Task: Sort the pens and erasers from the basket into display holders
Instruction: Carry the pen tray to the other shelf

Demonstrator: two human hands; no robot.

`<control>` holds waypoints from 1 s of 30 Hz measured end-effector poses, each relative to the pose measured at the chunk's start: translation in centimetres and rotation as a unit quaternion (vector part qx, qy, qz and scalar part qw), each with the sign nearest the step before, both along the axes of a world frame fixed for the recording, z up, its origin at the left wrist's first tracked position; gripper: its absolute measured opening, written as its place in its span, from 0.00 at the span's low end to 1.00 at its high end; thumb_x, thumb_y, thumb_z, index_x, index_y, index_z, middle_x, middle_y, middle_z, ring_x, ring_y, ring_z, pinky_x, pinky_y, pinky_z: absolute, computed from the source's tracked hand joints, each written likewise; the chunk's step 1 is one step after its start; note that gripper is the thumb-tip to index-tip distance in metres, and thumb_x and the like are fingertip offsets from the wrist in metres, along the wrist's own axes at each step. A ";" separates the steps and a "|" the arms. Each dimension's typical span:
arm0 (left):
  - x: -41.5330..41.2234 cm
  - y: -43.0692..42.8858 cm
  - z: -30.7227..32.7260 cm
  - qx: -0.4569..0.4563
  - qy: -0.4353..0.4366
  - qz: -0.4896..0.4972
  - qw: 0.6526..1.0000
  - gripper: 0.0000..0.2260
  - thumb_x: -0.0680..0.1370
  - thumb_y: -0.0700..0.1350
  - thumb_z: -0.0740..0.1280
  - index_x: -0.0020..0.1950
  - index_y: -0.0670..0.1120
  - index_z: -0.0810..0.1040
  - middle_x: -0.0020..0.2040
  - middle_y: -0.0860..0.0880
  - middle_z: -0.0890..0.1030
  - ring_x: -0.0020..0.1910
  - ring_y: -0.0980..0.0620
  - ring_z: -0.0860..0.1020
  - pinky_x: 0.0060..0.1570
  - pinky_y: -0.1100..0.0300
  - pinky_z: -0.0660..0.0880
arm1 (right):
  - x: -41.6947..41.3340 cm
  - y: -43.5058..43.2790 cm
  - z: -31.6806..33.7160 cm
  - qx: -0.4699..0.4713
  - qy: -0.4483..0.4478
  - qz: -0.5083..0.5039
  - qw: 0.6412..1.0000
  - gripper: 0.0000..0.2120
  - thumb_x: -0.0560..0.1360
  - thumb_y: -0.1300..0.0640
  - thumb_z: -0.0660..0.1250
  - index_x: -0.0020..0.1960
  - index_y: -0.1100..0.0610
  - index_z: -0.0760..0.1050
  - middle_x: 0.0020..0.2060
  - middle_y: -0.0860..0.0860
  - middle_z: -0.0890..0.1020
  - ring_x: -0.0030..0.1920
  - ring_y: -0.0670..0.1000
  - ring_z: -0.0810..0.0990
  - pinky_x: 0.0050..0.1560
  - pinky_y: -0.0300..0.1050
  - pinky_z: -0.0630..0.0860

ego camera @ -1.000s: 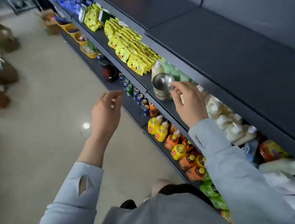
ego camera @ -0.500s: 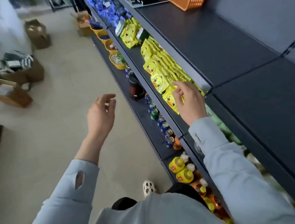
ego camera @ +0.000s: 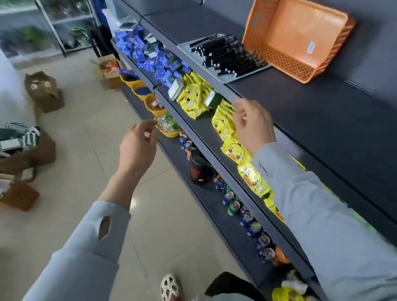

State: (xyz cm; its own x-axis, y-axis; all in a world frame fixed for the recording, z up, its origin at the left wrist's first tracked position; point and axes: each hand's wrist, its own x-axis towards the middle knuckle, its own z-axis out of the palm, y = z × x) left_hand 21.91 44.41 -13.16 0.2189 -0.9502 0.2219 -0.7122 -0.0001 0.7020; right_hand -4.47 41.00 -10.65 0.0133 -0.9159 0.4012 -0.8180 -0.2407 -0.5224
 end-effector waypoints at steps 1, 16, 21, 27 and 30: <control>1.0 -2.4 0.6 -0.004 -0.009 -0.014 1.000 0.11 0.80 0.47 0.62 0.61 0.49 0.78 0.53 0.48 0.80 0.46 0.47 0.79 0.48 0.55 0.73 | 0.8 -1.8 0.7 0.005 0.001 -0.023 1.000 0.14 0.77 0.62 0.61 0.62 0.58 0.75 0.52 0.56 0.79 0.52 0.58 0.78 0.53 0.50 0.71; -0.1 -35.5 5.8 -0.045 -0.122 -0.200 0.971 0.17 0.82 0.49 0.61 0.69 0.44 0.73 0.64 0.41 0.74 0.58 0.43 0.76 0.55 0.53 0.71 | 0.1 -22.8 2.3 0.244 0.010 -0.351 0.904 0.33 0.82 0.40 0.48 0.71 0.68 0.62 0.67 0.66 0.69 0.68 0.64 0.67 0.65 0.55 0.65; -2.2 -42.9 5.5 0.021 -0.216 -0.236 0.947 0.17 0.82 0.51 0.57 0.59 0.38 0.74 0.59 0.35 0.76 0.59 0.37 0.73 0.57 0.49 0.68 | -0.3 -24.6 1.9 0.274 0.060 -0.390 0.877 0.33 0.81 0.39 0.46 0.53 0.67 0.75 0.55 0.65 0.77 0.58 0.64 0.74 0.55 0.54 0.70; -4.8 -47.6 5.3 0.054 -0.263 -0.306 0.914 0.18 0.83 0.50 0.51 0.53 0.37 0.74 0.53 0.36 0.77 0.55 0.38 0.73 0.56 0.50 0.67 | 0.5 -25.4 2.4 0.293 0.043 -0.456 0.840 0.29 0.83 0.44 0.47 0.53 0.66 0.76 0.54 0.64 0.79 0.56 0.63 0.77 0.49 0.50 0.68; -5.0 -48.2 5.6 0.086 -0.257 -0.339 0.901 0.20 0.84 0.48 0.49 0.56 0.35 0.74 0.54 0.35 0.76 0.61 0.38 0.70 0.57 0.47 0.69 | 1.5 -25.5 2.7 0.290 0.018 -0.485 0.825 0.26 0.84 0.47 0.48 0.53 0.66 0.76 0.54 0.64 0.79 0.56 0.63 0.77 0.50 0.49 0.70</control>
